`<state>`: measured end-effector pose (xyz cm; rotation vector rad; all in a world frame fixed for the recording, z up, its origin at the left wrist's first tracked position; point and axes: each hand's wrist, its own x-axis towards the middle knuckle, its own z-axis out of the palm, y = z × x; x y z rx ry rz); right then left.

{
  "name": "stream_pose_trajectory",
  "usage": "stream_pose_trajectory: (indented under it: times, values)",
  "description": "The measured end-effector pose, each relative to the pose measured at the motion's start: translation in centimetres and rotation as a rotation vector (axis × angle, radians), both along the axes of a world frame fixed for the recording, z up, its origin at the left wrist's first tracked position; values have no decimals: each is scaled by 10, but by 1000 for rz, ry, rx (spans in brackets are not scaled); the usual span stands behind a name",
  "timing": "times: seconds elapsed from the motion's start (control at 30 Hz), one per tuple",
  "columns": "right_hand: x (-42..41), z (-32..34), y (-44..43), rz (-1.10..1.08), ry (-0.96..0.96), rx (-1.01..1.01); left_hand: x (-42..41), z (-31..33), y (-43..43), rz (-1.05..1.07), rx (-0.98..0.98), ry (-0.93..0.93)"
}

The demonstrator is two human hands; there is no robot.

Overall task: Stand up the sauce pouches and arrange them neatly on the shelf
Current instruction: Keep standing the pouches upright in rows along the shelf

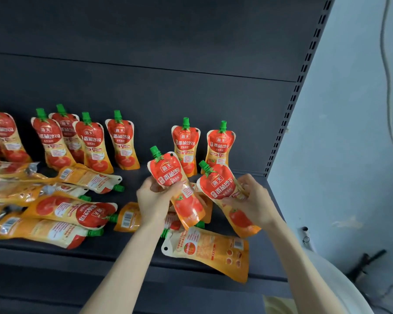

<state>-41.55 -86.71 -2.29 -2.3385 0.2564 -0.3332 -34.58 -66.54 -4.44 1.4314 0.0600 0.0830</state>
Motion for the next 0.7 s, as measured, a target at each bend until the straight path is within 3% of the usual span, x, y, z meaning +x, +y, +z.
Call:
stream_pose_trajectory:
  times: [0.17, 0.3, 0.4, 0.7]
  values:
    - [21, 21, 17, 114, -198, 210, 1, 24, 4, -22, -167, -54]
    - [51, 40, 44, 180, -278, 393, 25, 49, 32, -51, -183, -134]
    - [81, 47, 66, 152, -305, 449, 56, 57, 62, -112, -133, -182]
    - [155, 17, 120, -39, -385, 344, 154, 53, 132, -312, 235, -230]
